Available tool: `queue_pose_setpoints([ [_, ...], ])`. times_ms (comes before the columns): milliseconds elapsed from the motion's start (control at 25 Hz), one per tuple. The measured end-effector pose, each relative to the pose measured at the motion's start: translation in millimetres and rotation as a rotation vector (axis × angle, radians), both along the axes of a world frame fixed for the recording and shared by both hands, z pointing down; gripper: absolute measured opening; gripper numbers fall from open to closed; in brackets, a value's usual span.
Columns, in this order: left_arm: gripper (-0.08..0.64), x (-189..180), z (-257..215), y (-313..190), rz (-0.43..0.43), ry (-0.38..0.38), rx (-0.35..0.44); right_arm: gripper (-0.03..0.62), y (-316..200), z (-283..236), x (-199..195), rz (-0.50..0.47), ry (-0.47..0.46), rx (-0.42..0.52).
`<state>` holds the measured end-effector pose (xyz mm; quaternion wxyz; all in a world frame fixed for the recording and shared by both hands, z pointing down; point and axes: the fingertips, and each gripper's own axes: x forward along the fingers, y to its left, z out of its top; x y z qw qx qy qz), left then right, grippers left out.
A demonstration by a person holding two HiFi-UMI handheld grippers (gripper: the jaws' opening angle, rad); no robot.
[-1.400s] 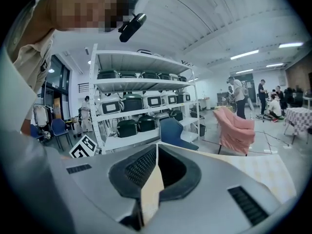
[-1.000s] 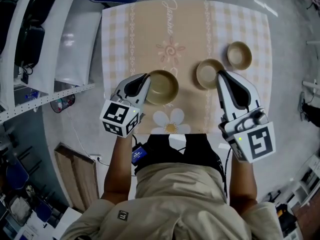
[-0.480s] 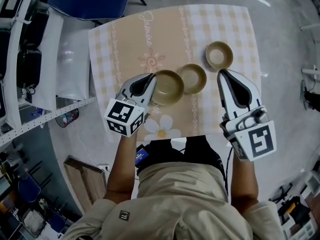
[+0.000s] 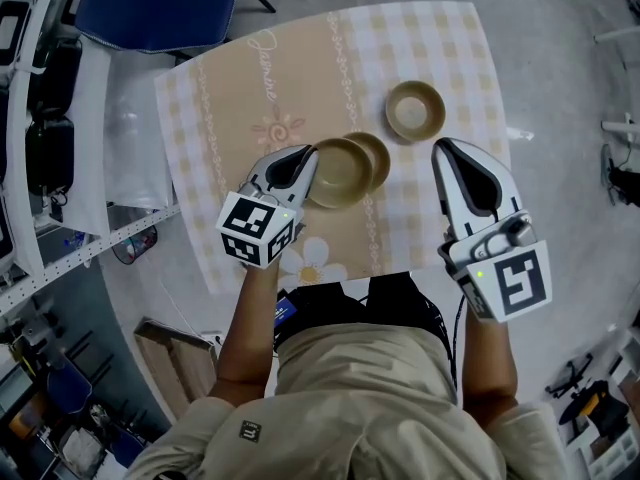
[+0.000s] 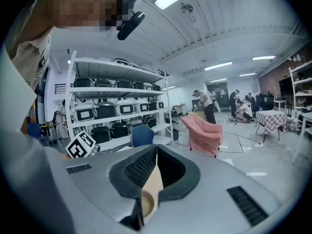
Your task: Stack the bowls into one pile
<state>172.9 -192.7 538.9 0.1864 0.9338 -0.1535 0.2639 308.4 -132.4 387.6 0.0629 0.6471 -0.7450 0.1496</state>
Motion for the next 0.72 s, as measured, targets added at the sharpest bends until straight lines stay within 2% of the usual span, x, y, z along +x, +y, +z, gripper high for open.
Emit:
queue_pose_setpoints([
  [520, 0.020, 26, 42, 8, 0.008, -0.049, -0.028, 0.005, 8, 32, 26, 0.003, -0.020, -0.035],
  [720, 0.021, 31, 50, 12, 0.009, -0.059, -0.014, 0.005, 9, 41, 30, -0.002, -0.030, -0.045],
])
